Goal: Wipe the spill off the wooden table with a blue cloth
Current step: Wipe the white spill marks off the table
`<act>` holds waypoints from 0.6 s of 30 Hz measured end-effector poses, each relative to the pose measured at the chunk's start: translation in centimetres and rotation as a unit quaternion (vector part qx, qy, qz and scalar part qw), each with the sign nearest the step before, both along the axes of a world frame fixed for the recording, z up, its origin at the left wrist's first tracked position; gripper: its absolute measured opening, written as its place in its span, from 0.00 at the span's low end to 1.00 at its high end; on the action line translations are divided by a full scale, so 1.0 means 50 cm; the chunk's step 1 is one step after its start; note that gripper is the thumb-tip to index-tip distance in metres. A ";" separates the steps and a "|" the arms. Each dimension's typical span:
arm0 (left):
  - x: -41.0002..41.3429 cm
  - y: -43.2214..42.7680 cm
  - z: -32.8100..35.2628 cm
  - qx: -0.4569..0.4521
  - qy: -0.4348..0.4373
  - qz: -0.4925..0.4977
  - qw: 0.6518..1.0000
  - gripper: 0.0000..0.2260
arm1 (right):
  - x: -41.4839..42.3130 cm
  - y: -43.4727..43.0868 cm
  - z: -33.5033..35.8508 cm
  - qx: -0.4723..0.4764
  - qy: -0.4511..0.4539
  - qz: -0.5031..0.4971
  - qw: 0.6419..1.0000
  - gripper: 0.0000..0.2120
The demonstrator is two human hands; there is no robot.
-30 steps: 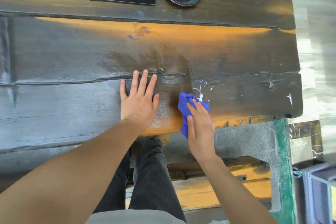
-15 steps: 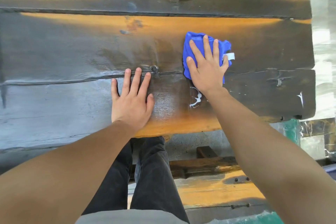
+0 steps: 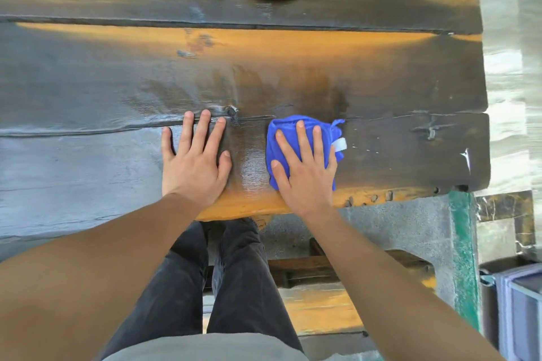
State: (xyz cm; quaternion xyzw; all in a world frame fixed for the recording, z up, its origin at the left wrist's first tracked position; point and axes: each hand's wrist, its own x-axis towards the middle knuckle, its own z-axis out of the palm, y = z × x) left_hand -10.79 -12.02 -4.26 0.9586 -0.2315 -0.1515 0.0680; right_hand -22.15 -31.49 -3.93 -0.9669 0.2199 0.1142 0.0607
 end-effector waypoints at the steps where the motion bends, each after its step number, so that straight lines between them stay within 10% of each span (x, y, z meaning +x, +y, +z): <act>1: -0.001 0.000 0.000 0.000 -0.001 0.000 1.000 0.27 | -0.015 0.006 0.001 0.006 -0.001 -0.001 1.000 0.26; 18: -0.043 -0.072 0.010 -0.046 0.024 0.014 0.999 0.27 | -0.190 -0.014 0.055 0.224 -0.153 -0.083 0.959 0.19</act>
